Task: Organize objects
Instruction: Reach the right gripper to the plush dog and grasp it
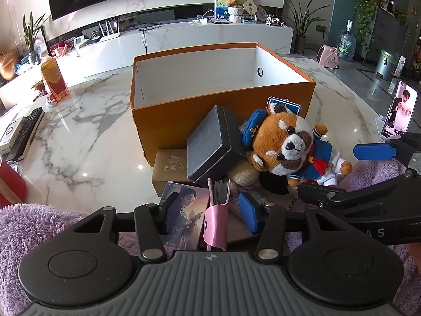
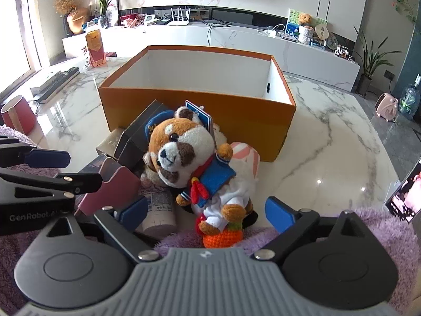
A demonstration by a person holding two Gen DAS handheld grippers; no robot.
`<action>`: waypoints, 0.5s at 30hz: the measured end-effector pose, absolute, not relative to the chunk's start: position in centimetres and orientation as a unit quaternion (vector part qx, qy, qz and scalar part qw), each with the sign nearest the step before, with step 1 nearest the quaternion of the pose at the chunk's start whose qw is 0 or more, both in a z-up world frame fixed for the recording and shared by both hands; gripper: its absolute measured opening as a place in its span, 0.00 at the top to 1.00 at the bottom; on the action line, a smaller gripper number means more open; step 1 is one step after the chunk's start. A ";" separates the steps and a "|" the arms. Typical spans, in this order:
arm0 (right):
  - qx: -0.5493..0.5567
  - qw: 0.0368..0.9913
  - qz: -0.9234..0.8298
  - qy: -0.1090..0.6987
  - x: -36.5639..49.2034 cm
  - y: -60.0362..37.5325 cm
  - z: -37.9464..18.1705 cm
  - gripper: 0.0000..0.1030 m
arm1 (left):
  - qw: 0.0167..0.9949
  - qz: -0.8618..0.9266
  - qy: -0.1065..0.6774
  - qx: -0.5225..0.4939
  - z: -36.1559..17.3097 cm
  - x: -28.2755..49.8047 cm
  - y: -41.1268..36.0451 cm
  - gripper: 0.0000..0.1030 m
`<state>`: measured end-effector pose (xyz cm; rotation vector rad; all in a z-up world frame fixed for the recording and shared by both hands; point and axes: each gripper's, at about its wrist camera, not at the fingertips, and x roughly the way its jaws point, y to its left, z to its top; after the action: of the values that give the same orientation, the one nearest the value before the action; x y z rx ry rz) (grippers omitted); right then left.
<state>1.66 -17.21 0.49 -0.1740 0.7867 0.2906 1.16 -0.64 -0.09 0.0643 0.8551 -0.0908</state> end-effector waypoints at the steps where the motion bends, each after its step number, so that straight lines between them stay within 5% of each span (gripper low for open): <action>1: -0.090 0.910 0.145 0.378 1.8 -17.1 0.6 0.08 | 0.909 -0.043 0.414 0.034 -0.1 1.3 -0.7 0.47; 15: -0.157 0.891 0.205 0.374 5.2 -15.5 -0.4 0.19 | 0.908 -0.041 0.416 0.034 0.2 3.1 0.0 0.51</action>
<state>5.18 -15.48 -0.38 -0.3250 0.7773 0.4260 3.11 -0.04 0.16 0.0707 0.8596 -0.0850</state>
